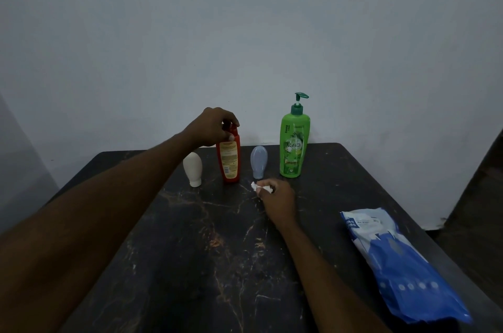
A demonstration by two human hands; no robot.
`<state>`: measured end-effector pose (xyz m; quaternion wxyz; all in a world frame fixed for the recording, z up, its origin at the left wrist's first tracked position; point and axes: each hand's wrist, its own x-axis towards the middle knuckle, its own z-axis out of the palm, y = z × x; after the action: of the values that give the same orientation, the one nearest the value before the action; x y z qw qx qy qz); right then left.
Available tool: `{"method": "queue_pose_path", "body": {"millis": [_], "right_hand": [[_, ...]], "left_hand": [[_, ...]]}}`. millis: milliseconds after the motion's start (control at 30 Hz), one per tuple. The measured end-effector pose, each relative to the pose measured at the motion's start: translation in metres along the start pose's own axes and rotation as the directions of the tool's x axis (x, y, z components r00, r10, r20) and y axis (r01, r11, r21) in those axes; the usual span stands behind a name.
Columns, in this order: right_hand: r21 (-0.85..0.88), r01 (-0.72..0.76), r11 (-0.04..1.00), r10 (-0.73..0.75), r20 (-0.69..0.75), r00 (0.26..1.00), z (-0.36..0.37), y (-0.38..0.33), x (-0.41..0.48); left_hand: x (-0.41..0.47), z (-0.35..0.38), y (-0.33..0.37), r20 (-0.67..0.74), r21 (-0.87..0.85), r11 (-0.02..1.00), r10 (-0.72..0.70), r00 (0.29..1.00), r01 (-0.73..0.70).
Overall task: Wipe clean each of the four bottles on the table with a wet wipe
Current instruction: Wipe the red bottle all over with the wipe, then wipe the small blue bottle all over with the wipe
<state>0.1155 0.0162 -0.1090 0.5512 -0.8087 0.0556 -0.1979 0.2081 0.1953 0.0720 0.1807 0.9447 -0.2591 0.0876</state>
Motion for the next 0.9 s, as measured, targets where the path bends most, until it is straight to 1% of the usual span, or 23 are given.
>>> {"method": "queue_pose_path", "body": {"millis": [267,400,900], "right_hand": [[-0.010,-0.011,1.000,0.011,0.005,1.000,0.000,0.000,0.000],[0.014,-0.027,1.000,0.027,0.002,1.000,0.000,-0.001,-0.001],[0.041,-0.017,0.999,0.016,0.010,1.000,0.000,0.000,-0.001]], "left_hand": [[0.003,-0.001,0.010,0.061,0.007,1.000,-0.008,0.998,0.008],[0.002,-0.001,0.013,0.079,0.012,1.000,-0.016,0.997,0.015],[0.006,0.004,0.018,0.099,0.063,0.997,-0.048,0.994,0.041]]}}
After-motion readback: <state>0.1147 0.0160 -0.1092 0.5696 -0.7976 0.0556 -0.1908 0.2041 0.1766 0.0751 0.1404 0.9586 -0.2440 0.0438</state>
